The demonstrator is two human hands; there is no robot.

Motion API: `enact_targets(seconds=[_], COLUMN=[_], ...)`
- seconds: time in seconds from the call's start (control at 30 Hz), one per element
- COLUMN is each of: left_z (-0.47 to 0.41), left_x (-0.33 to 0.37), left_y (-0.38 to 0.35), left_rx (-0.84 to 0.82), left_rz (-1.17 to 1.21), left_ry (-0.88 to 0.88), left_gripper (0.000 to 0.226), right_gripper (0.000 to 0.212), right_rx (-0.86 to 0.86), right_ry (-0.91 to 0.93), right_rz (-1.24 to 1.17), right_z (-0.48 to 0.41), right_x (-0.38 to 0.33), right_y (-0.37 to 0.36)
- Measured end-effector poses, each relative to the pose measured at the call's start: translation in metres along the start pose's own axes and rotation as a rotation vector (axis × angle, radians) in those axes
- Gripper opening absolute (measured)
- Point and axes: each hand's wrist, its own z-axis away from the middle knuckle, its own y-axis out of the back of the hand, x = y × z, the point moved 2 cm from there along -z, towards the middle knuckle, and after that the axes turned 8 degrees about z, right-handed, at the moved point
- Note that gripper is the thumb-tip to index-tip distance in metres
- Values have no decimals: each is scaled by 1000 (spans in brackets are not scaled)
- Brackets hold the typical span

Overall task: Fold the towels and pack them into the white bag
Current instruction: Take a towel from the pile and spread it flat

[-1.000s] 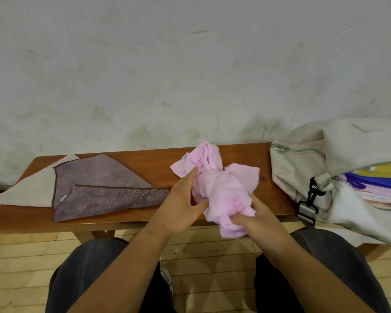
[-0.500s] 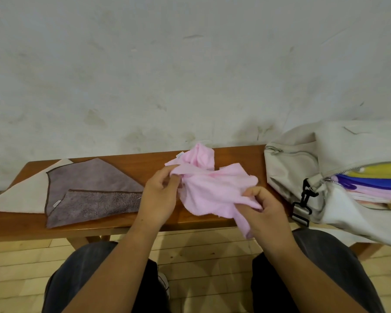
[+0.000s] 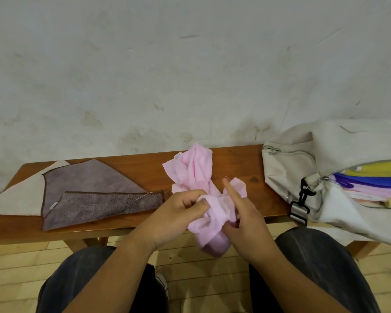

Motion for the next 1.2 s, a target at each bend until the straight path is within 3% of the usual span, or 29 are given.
enact_targets(seconds=[0.07, 0.17, 0.2, 0.3, 0.33, 0.4, 0.5, 0.53, 0.6, 0.67, 0.73, 0.8, 0.9, 1.0, 1.07, 1.17, 1.2], left_z=[0, -2, -2, -2, -3, -12, -33, -42, -60, -63, -54, -42, -25, -8, 8, 36, 46], left_x=[2, 0, -3, -20, -26, -37, -24, -11, 36, 107, 173, 215, 215, 167, 131, 69, 49], left_y=[-1, 2, 3, -1, -4, -8, 5, 16, 41, 64, 75, 82, 87, 88, 86, 73, 67], left_rx=[-1, 57, 62, 21, 18, 48, 166, 205, 380, 666, 876, 949, 901, 755, 640, 337, 241], left_rz=[9, -184, -307, -550, -579, -669, -757, -769, -760, -689, -654, -532, -602, -739, -698, -656, -673], left_ry=[37, 87, 130, 210, 192, 134, 88, 45, -88, -412, -736, -843, -799, -637, -440, -112, -38], left_gripper=[46, 23, 29, 80, 81, 57, 17, 8, 22, 15, 28, 39, 39, 30, 25, 2, 9], right_gripper=[45, 23, 26, 32, 28, 23, 33, 36, 40, 37, 30, 28, 33, 33, 36, 27, 24], right_rx=[32, 102, 118, 152, 148, 98, 63, 95, 212, 409, 635, 790, 802, 717, 583, 297, 194], right_ry=[-20, -155, -212, -291, -295, -311, -203, -164, -65, 136, 341, 489, 498, 512, 541, 476, 424], right_rz=[62, 3, -49, -185, -215, -254, -184, -199, -198, -107, -19, 49, 123, 204, 239, 290, 301], right_z=[1, 2, 1, -3, -4, -5, -18, -27, -53, -76, -85, -86, -80, -64, -50, -22, -12], right_x=[0, 0, 1, 6, 6, 5, -5, -14, -40, -83, -127, -151, -143, -113, -91, -50, -36], right_y=[-1, 6, 9, 13, 12, 8, 27, 42, 76, 116, 152, 177, 186, 169, 151, 115, 102])
